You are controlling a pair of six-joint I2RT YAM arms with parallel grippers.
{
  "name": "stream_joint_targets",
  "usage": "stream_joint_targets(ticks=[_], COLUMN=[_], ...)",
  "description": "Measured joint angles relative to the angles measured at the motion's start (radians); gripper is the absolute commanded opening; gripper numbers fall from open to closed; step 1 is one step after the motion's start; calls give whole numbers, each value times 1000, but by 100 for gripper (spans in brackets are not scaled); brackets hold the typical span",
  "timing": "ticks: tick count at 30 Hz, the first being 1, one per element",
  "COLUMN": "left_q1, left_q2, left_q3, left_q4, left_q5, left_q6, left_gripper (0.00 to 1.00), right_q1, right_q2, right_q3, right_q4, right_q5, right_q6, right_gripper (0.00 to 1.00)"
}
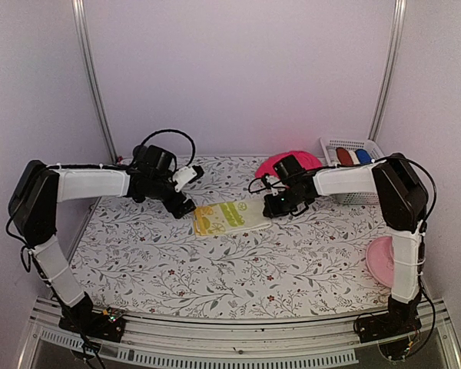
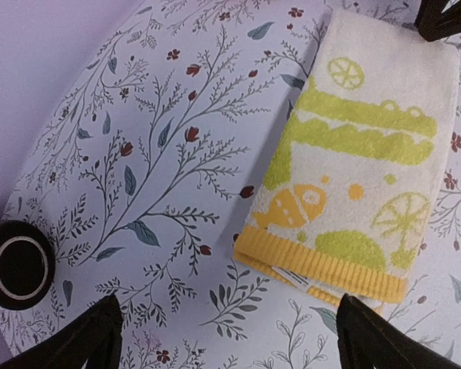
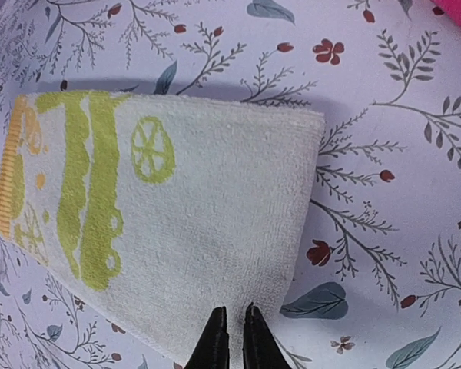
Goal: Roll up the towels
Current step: Rotate the towel at the center of the board.
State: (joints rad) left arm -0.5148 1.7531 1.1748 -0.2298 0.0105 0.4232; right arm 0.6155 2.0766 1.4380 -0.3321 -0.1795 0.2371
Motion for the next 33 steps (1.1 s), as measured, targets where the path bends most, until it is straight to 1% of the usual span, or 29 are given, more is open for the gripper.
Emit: stream_joint_targets(ticks=[5, 9, 15, 19, 25, 28, 31, 33], left_q1=[56, 128, 188, 200, 227, 240, 249, 255], left_q2=[-20, -47, -80, -100, -121, -123, -126, -126], left_q3=[-77, -104, -125, -127, -127, -127, -127, -128], left_q4=[-5, 0, 8, 9, 16, 16, 16, 18], left_q5=[14, 30, 42, 51, 61, 61, 65, 70], left_q6=[3, 3, 5, 11, 13, 13, 13, 13], left_gripper=[97, 97, 97, 97, 97, 97, 97, 97], right_q1=[37, 66, 139, 219, 373, 425, 441, 426], right_q2=[47, 65, 77, 91, 133, 135, 135, 135], right_q3=[4, 43, 83, 114, 201, 257, 327, 383], right_q4=[-26, -57, -136, -170, -214, -237, -237, -235], right_q5=[41, 92, 146, 116, -26, -72, -65, -33], right_q6=[-18, -29, -33, -32, -31, -32, -35, -36], right_gripper=[4, 3, 3, 3, 3, 6, 6, 6])
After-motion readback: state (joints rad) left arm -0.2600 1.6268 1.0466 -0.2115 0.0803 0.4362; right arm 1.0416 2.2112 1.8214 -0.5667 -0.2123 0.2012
